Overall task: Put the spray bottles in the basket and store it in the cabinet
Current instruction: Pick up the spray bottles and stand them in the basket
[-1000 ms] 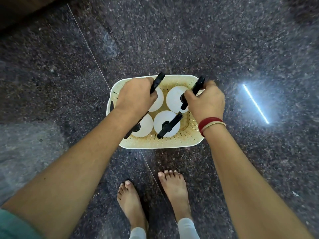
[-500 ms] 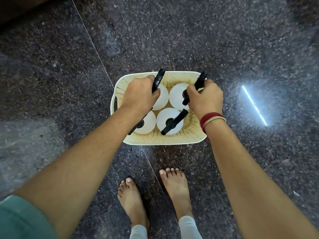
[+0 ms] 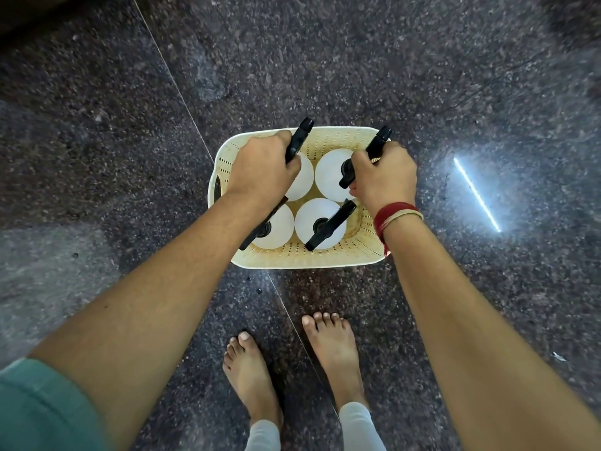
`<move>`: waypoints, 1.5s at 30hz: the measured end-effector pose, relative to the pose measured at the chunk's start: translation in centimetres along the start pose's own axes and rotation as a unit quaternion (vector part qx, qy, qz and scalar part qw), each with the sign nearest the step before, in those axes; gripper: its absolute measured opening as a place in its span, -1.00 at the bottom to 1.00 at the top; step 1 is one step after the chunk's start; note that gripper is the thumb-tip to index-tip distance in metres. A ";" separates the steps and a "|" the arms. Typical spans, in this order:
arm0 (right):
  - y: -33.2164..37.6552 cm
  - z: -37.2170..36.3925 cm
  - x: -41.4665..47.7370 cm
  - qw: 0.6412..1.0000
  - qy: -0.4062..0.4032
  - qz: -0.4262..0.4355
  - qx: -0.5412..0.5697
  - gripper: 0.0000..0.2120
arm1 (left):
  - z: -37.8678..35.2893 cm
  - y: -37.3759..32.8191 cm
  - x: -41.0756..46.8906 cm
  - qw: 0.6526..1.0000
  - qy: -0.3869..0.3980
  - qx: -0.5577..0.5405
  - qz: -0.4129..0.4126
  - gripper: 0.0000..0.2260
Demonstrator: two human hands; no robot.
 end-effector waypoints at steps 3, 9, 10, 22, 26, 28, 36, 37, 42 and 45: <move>0.2 0.1 0.0 1.000 0.008 -0.002 -0.003 -0.89 | -0.1 0.5 -0.3 1.000 0.013 -0.013 0.024 -0.82; -1.8 2.1 -3.7 0.998 -0.053 0.000 -0.017 -0.26 | 1.2 2.2 -2.5 0.995 -0.031 -0.072 0.062 -0.32; -2.7 2.1 -5.0 0.998 -0.048 -0.028 -0.009 -0.17 | 1.7 2.8 -3.3 0.992 -0.041 -0.085 0.082 -0.29; -3.6 -5.4 -8.6 0.997 0.042 -0.061 -0.027 -0.71 | -1.0 4.2 -9.1 0.995 0.036 0.056 0.071 -0.70; -4.1 -5.8 -8.7 0.995 0.053 -0.086 -0.001 -0.67 | -1.3 4.2 -9.3 0.996 0.037 0.048 0.068 -0.69; -4.1 -5.9 -8.8 0.994 0.052 -0.091 0.007 -0.65 | -1.4 4.2 -9.3 0.996 0.043 0.045 0.069 -0.69; -3.8 -5.2 -8.9 0.995 0.043 -0.088 -0.029 -0.63 | -0.8 4.6 -9.0 0.995 0.037 0.054 0.068 -0.64; -3.8 -4.7 -8.9 0.995 0.028 -0.077 -0.056 -0.59 | -0.7 4.6 -9.1 0.996 0.035 0.055 0.066 -0.63; -3.3 -3.4 -8.2 0.998 0.005 -0.024 -0.063 -0.62 | -0.2 4.3 -9.2 0.997 0.019 0.045 0.061 -0.67; -3.2 -3.2 -7.9 0.998 0.005 -0.027 -0.061 -0.72 | -0.1 4.0 -9.0 0.997 0.021 0.057 0.051 -0.76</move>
Point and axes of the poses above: each hand's wrist, its own x-axis towards the middle knuckle, its own z-axis out of the back of the hand, y = z × x, the point moved 4 cm from there along x, towards the middle knuckle, and after that the axes turned 6 degrees about -x, right-handed, at the moved point
